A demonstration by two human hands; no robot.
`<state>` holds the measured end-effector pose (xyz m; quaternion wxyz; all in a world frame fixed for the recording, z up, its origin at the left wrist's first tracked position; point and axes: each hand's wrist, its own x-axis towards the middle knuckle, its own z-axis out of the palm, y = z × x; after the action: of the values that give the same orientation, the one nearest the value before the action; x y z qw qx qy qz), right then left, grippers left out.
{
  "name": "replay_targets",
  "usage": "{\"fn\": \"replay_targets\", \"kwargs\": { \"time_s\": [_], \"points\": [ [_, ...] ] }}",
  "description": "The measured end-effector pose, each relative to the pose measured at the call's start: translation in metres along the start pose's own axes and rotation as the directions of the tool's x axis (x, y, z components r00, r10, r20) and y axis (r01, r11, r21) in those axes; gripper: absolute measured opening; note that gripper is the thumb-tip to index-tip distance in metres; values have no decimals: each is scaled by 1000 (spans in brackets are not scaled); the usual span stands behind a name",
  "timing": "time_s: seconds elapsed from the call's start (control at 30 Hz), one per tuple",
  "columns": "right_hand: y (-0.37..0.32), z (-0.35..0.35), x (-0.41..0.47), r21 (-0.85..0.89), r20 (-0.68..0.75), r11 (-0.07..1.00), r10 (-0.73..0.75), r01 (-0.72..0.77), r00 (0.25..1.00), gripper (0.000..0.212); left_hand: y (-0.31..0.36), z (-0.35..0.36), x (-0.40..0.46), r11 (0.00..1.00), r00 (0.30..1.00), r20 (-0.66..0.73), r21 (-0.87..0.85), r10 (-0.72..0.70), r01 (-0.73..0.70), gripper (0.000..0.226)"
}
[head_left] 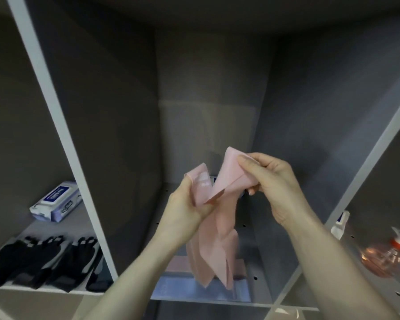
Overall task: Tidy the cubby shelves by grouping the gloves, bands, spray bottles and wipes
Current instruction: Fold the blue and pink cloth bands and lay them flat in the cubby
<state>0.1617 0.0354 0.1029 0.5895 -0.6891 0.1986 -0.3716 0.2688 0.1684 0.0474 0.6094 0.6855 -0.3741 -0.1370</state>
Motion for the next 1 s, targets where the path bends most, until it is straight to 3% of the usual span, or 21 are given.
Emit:
{"fn": "replay_targets", "kwargs": {
  "time_s": [0.1,0.17,0.23,0.37,0.47,0.57,0.7,0.8,0.87,1.0],
  "points": [
    [1,-4,-7,-58,-73,993,-111,107,991,18,1,-3,3,996,993,-85,-20,80,-82,55],
    [3,-10,-11,-152,-89,975,-178,164,980,16,5,-8,5,992,979,-160,39,125,-120,56],
    [7,-16,-18,-229,-63,961,-172,154,983,17,8,-12,8,987,956,-251,78,153,-138,49],
    [9,-20,-27,-417,-64,903,-145,105,987,51,15,-16,16,987,934,-324,-5,148,-158,36],
    [7,-14,-26,-323,-34,937,-154,135,988,38,17,-12,17,987,946,-292,-23,143,-157,34],
    [10,-2,-24,-173,119,983,-44,65,992,17,16,-5,14,983,963,-225,-74,147,-168,32],
    [20,12,-24,21,270,995,86,-95,959,18,15,-3,11,978,975,-167,-121,148,-170,32],
    [25,20,-25,35,205,999,33,-41,978,9,19,-7,8,972,993,-83,-212,88,-104,38],
    [27,22,-25,3,130,1000,-8,8,991,16,19,-12,6,964,999,-21,-265,25,-30,44],
    [24,17,-21,16,90,1000,-13,12,996,26,19,-31,11,906,988,119,-400,-96,136,28]
  ]
}}
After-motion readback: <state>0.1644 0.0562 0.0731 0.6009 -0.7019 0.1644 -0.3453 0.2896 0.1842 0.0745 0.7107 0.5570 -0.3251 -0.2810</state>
